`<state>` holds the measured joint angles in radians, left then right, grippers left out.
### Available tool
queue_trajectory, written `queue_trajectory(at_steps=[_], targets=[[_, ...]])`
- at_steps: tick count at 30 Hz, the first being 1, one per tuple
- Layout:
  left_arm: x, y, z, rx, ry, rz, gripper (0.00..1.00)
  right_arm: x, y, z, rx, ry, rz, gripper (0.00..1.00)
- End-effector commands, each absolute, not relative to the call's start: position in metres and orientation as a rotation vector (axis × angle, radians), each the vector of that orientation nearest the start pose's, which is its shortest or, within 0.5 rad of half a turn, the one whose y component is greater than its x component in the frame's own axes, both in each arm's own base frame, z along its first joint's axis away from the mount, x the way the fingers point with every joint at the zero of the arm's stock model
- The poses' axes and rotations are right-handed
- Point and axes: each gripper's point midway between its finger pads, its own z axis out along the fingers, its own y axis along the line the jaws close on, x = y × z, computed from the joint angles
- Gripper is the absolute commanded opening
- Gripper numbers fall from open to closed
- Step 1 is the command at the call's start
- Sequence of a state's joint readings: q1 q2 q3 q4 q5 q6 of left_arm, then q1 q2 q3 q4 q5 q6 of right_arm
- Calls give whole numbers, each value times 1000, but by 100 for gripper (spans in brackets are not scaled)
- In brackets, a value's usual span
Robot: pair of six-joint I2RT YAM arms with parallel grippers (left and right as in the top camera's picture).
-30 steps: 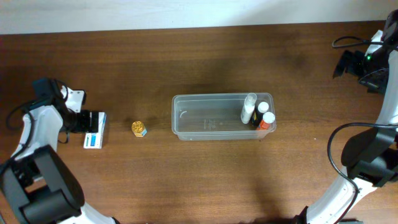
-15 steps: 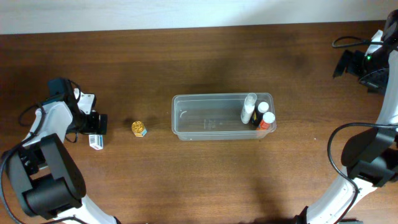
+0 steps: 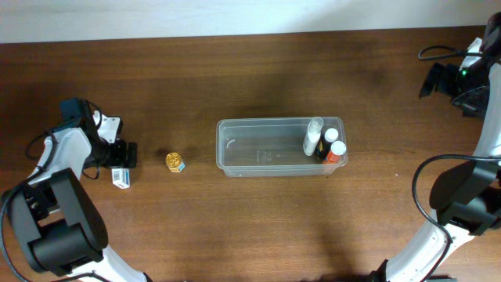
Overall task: Pack container
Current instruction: 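Lower left gripper and close on the Panadol box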
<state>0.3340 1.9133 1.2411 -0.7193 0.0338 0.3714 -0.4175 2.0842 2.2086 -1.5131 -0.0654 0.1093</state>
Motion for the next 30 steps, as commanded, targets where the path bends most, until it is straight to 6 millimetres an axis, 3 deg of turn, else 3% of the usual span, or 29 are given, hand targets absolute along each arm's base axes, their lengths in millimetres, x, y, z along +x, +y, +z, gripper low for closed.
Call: queue_trajectory(at_steps=[1,6,11,15,23,28,30], targets=[[368,111,13,50,2947,-37,99,399,-164,204,762,2814,51,98],[368,111,13,50,2948,-37,98,399,-164,204,762,2813,51,98],[366,112,13,47,2954,-30,58,399,-164,204,762,2814,51,98],[366,112,13,38,2955,-30,56,399,-164,204,762,2814,51,98],[365,111,12,4,2962,-37,28,399,-164,204,762,2813,51,98],[364,111,12,-2,2965,-39,27,399,-164,204,762,2813,51,98],[364,111,12,-2,2965,-40,21,399,-164,204,762,2814,51,98]])
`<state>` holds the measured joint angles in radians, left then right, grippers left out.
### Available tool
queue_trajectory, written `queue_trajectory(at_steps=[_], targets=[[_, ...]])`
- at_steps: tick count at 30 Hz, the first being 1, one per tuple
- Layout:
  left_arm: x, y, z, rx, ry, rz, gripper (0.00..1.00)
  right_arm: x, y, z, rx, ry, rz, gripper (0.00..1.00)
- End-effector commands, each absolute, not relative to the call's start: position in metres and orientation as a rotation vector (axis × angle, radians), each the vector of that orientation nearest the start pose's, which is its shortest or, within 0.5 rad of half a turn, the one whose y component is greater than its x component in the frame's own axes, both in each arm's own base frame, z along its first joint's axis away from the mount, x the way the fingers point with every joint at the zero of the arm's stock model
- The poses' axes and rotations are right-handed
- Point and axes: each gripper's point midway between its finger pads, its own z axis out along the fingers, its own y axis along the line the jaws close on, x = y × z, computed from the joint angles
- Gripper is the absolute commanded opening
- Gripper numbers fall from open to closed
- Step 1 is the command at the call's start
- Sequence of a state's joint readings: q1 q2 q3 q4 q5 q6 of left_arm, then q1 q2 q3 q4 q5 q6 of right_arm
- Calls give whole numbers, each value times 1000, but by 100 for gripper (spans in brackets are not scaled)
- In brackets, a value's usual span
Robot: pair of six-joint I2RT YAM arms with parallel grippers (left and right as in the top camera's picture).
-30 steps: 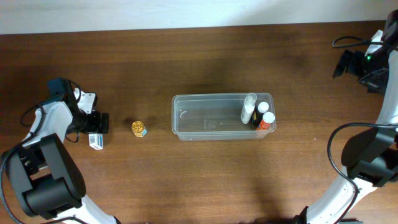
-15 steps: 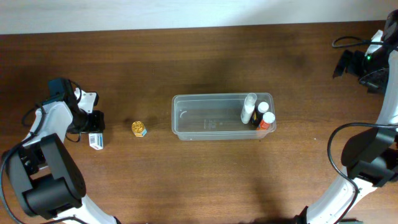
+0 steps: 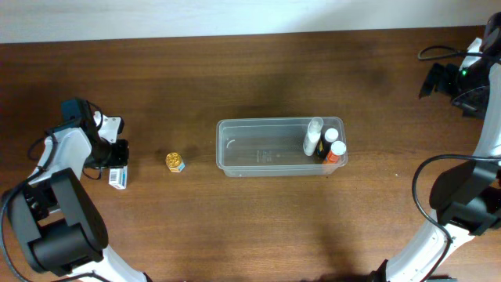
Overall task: Pack container
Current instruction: 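Lower left gripper and close on the Panadol box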
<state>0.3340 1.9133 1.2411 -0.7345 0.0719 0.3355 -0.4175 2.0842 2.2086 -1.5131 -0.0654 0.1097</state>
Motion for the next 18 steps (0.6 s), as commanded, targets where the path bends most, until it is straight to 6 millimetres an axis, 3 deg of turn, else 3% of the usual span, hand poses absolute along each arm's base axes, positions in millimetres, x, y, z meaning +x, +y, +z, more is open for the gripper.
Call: queue_trajectory(at_steps=[1,11,18], targets=[[364,111,12,-2,2965,-40,21,399,-164,204,762,2813,51,98],[371,114,22,-1,2950,-32,21,399,-164,204,762,2814,51,98],[397,121,68,-3,2893,-18,16,399,-164,204,762,2814,51,98]])
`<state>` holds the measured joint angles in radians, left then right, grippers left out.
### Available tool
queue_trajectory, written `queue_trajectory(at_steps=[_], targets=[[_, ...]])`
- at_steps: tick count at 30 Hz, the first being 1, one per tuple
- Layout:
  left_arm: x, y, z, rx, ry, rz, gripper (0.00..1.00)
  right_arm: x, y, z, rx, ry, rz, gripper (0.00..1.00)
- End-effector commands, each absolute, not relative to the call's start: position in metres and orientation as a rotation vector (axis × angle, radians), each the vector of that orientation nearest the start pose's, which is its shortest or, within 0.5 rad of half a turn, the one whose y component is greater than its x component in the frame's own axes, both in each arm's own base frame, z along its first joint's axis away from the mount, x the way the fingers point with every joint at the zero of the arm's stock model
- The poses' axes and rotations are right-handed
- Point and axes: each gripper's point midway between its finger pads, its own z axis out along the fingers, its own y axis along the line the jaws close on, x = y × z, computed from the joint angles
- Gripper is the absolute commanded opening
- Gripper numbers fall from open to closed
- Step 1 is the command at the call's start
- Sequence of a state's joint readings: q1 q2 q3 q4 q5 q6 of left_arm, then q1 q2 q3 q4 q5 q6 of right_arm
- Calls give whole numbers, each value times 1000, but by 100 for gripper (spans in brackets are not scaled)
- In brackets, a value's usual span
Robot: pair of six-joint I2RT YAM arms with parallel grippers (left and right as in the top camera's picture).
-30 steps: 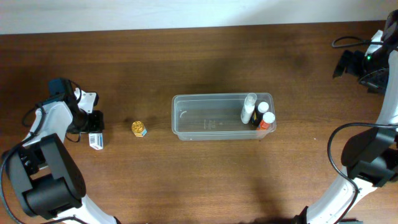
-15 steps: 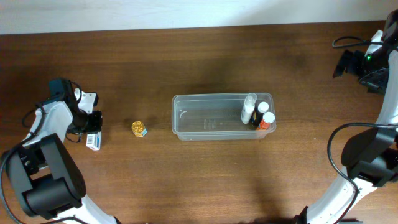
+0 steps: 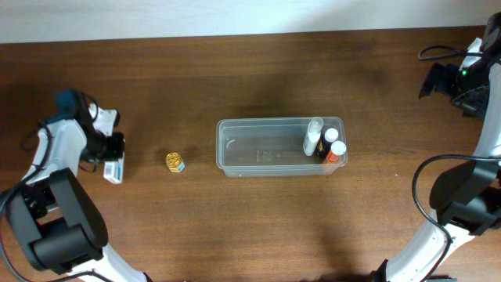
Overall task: Pack container
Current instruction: 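Lower left gripper and close on the Panadol box, then lift the Panadol box and carry it over the container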
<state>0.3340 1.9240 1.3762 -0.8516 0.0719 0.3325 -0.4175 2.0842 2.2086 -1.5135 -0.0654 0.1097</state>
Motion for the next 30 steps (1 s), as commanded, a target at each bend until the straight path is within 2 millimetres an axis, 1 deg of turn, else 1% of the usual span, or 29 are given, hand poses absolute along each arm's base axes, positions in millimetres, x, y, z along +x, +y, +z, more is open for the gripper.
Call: queue_trajectory(at_steps=[1,2,4,5,7,10,13,17,18,22,24,27,30], targets=[[403,122,81,-15,2880,-15,16,399,-164,204,762,2814,51,98],[405,122,87,-15,2874,-14,16,399,-164,204,762,2814,51,98],[413,119,106,-1,2852,-15,17,399,-164,204,762,2814,51,98],[421,112,126,28,2824,-25,16,399,-164,204,762,2813,51,98],[428,101,145,68,2801,-27,16,399,-164,204,762,2814,51,98],[439,77,167,153,2767,-28,16,399,-164,204,762,2814,51,98],[448,39,184,273,2731,-42,17,399,-164,204,762,2813,51,98],[454,-21,193,454,2683,-72,16,399,-164,204,762,2814,51,98],[453,-42,193,514,2669,-84,16,399,-164,204,762,2814,51,98],[444,-107,194,766,2602,-111,16,399,-164,204,762,2814,51,98],[437,-139,195,923,2545,-114,17,399,-164,204,762,2813,51,98],[425,-175,195,1137,2454,-95,16,399,-164,204,762,2814,51,98],[412,-200,194,1303,2374,-92,17,399,-164,204,762,2814,51,98]])
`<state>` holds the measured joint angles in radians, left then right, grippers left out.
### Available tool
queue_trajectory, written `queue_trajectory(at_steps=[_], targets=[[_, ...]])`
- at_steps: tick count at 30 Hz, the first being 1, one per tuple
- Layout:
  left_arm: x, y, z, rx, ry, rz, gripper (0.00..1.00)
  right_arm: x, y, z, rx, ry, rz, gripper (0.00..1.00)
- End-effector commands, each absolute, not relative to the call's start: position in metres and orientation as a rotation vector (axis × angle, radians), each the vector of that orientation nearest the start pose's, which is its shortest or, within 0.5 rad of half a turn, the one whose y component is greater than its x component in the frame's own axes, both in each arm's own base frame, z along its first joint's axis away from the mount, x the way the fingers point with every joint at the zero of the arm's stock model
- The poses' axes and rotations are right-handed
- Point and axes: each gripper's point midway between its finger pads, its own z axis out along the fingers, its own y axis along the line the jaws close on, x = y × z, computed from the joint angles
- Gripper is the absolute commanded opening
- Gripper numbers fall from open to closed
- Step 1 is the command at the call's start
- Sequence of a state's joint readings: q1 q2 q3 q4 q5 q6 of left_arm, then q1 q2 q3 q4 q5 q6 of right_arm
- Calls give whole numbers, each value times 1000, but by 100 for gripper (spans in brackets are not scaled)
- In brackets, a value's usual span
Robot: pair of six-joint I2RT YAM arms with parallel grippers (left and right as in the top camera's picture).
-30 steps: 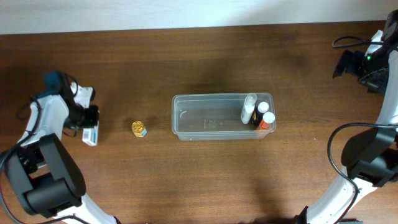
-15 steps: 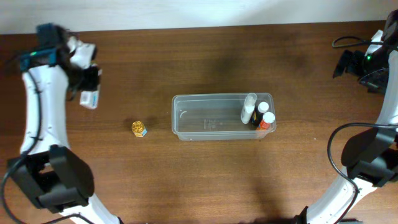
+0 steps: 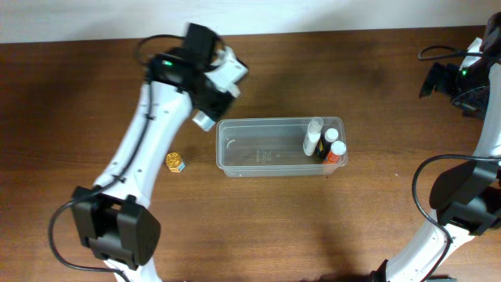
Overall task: Pack container
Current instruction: 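Lift the Panadol box and carry it over the container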
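A clear plastic container (image 3: 225, 149) lies in the middle of the table. At its right end stand a white bottle (image 3: 313, 136), a dark bottle with a white cap (image 3: 329, 139) and an orange bottle with a white cap (image 3: 337, 152). My left gripper (image 3: 208, 114) hangs just beyond the container's far left corner, shut on a small white box (image 3: 204, 120). A small gold object (image 3: 174, 162) rests on the table left of the container. My right gripper (image 3: 436, 80) stays at the far right edge, its fingers too dark to read.
The left arm's links stretch from the front left of the table up over the gold object's side. The right arm's base and cable occupy the right edge. A pale wall borders the table's far side.
The left gripper was over the small white box at the table's far left. It is now beside the container's far left corner with the box in it. The right arm has not moved.
The white box lay at the far left with my left gripper beside it. The gripper then sat closer over the box, and the box shifted slightly. Now the box is off the table in the gripper, next to the container.
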<state>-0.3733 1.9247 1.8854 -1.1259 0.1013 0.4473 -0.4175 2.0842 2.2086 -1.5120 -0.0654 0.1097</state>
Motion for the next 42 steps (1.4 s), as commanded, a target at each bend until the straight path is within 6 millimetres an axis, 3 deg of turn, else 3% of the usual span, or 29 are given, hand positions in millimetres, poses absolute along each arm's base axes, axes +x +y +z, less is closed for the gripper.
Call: queue_trajectory(at_steps=[1,9,18,42], targets=[[409,-206,194,1348,2352,-90,17,399,-164,204,762,2814,51,98],[392,-231,187,1561,2245,-88,15,399,-164,204,762,2814,51,98],[392,-244,158,1708,2192,-168,16,399,-164,204,762,2814,51,99],[387,-265,148,1918,1992,-175,16,399,-164,204,762,2814,51,98]])
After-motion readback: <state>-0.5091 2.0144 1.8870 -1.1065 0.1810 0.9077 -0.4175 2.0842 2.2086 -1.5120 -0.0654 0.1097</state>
